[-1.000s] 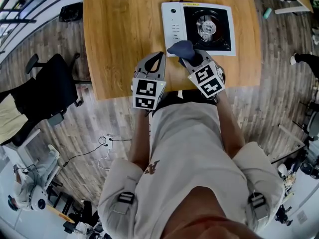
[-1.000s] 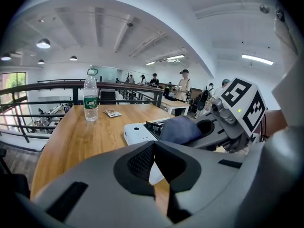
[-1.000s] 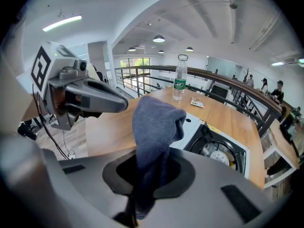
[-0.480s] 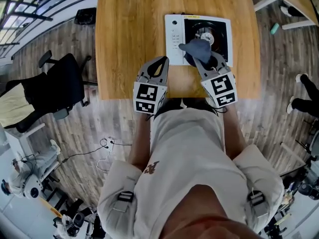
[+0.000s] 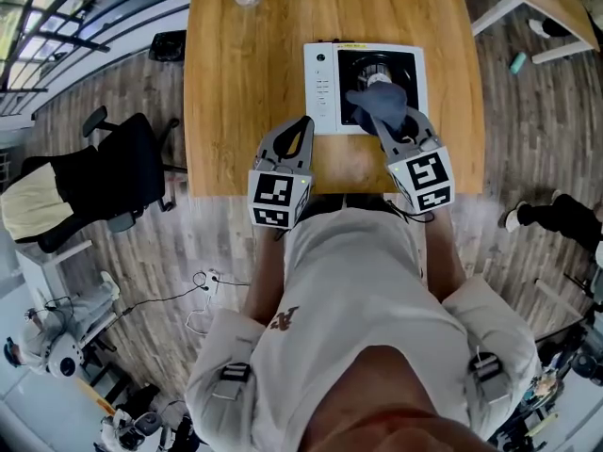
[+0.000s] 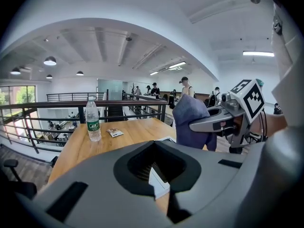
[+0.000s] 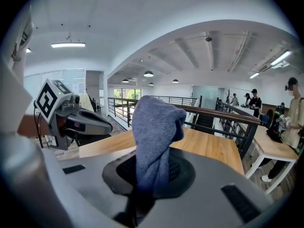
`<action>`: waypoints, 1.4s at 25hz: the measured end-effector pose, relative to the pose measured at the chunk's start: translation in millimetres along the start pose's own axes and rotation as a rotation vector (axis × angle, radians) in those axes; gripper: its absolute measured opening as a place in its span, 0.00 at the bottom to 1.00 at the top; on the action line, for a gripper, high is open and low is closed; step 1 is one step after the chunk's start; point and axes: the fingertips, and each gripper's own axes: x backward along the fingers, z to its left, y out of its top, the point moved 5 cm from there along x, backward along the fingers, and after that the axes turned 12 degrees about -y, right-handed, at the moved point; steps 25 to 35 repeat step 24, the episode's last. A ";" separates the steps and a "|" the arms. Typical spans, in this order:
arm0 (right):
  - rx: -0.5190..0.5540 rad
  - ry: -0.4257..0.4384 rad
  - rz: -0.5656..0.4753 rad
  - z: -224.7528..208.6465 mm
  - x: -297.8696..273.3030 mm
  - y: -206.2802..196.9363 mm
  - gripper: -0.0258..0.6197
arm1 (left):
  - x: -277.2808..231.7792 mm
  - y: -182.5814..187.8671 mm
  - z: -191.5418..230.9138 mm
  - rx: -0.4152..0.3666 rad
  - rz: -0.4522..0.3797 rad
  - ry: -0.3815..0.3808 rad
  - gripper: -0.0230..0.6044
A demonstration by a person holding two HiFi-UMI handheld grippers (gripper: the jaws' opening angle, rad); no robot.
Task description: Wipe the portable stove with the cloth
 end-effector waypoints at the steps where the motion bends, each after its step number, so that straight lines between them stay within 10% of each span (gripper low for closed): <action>1: 0.000 0.000 0.003 -1.0 1.5 -1.6 0.12 | -1.1 0.9 -0.6 -0.002 -0.001 -0.001 0.07; 35: -0.032 -0.051 0.022 -6.8 5.8 -9.2 0.12 | -19.6 5.8 -3.1 -0.032 0.003 -0.064 0.07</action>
